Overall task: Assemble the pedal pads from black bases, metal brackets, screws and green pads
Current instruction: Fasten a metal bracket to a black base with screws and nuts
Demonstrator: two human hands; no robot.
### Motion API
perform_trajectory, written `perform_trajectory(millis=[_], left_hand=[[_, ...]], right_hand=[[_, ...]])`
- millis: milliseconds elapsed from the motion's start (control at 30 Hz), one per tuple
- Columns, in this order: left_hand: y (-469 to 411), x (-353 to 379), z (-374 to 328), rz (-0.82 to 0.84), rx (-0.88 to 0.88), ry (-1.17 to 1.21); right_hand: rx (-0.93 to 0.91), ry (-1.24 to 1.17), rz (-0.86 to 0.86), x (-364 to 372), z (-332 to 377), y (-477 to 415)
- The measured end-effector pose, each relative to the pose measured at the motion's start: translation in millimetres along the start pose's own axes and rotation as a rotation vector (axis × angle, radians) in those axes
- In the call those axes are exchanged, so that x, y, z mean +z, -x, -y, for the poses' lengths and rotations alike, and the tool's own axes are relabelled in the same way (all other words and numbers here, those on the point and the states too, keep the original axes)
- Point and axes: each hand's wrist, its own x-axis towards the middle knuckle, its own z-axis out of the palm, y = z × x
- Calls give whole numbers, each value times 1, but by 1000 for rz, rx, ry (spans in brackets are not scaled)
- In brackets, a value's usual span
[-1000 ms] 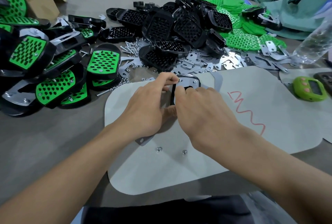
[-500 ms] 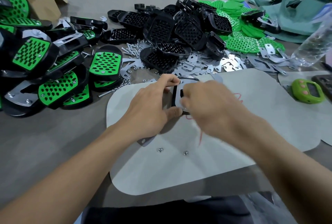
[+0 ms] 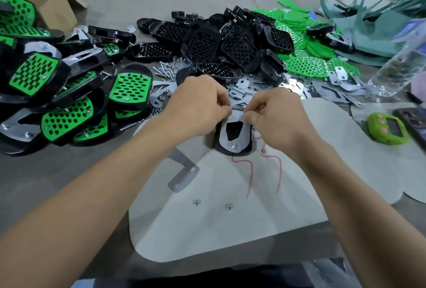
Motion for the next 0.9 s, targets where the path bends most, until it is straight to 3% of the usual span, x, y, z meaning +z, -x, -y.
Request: perform_trajectory(millis=[200, 433, 567, 667, 767, 833, 900], left_hand=[[-8, -6, -12, 53, 140, -256], [-10, -9, -5, 132, 340, -357], [2, -6, 9, 26, 175, -52], [12, 3, 13, -38, 26, 76], [14, 5, 5, -66, -86, 136], [15, 3, 2, -67, -198, 367], [17, 0, 3, 11, -318, 752]], right_hand=[[22, 73, 6, 2, 5, -2], [48, 131, -44, 6, 15, 10], [167, 101, -183, 14, 15, 33], [220, 165, -150, 27, 22, 46], [229, 83, -132, 30, 28, 42], [212, 47, -153, 31, 28, 40], [212, 3, -161, 30, 27, 41]])
